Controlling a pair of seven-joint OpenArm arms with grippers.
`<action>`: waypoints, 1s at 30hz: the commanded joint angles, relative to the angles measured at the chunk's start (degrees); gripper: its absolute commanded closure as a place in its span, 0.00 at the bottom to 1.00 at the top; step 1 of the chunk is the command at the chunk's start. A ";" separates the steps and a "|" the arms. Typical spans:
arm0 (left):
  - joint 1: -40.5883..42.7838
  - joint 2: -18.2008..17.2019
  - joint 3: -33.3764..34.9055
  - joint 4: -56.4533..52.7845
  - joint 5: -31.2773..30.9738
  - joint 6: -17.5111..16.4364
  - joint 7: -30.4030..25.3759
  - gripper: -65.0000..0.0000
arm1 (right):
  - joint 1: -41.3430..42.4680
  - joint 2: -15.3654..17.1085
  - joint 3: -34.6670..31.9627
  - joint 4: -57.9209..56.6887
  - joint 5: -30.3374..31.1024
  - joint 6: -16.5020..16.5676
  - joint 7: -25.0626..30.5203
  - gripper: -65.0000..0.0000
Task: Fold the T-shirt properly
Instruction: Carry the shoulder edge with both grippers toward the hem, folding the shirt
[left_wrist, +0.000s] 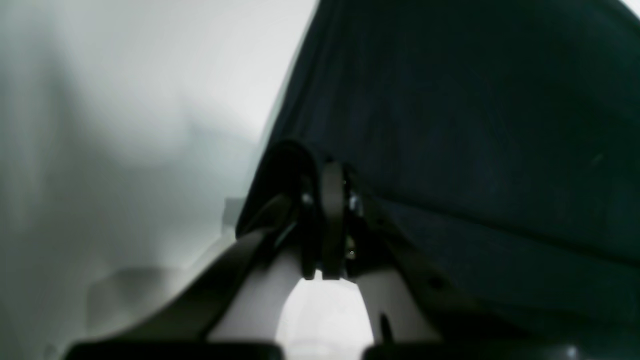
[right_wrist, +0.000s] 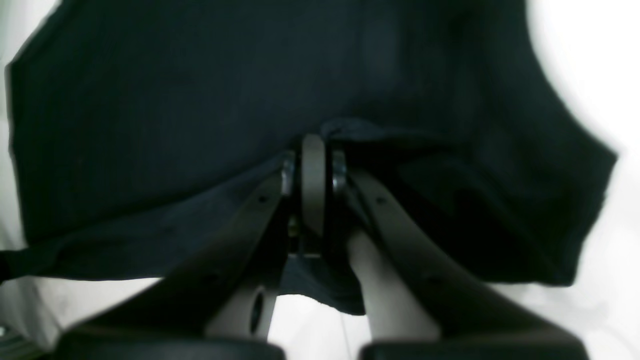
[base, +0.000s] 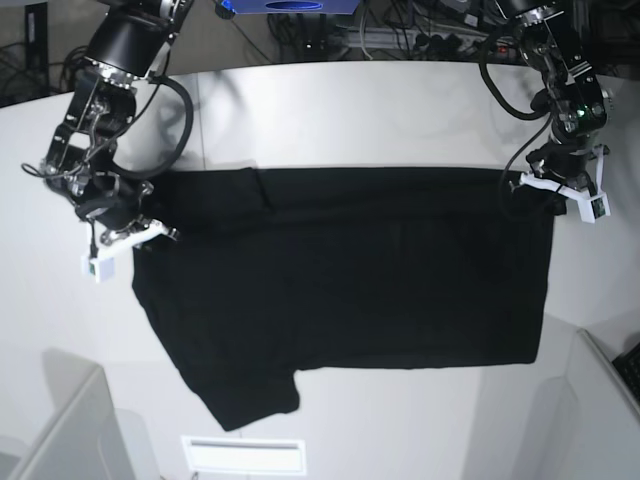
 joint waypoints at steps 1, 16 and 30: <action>-0.51 -0.73 -0.13 0.35 -0.07 0.03 -1.24 1.00 | 1.49 0.28 -0.62 0.88 0.03 0.27 1.01 1.00; -5.17 -0.73 -0.22 -2.99 4.77 0.12 -1.24 1.00 | 4.66 0.28 -7.39 -7.03 -1.03 0.27 8.66 1.00; -7.98 -0.73 -0.40 -5.36 6.88 0.12 -1.33 1.00 | 7.82 0.55 -7.39 -11.61 -1.03 0.27 9.54 1.00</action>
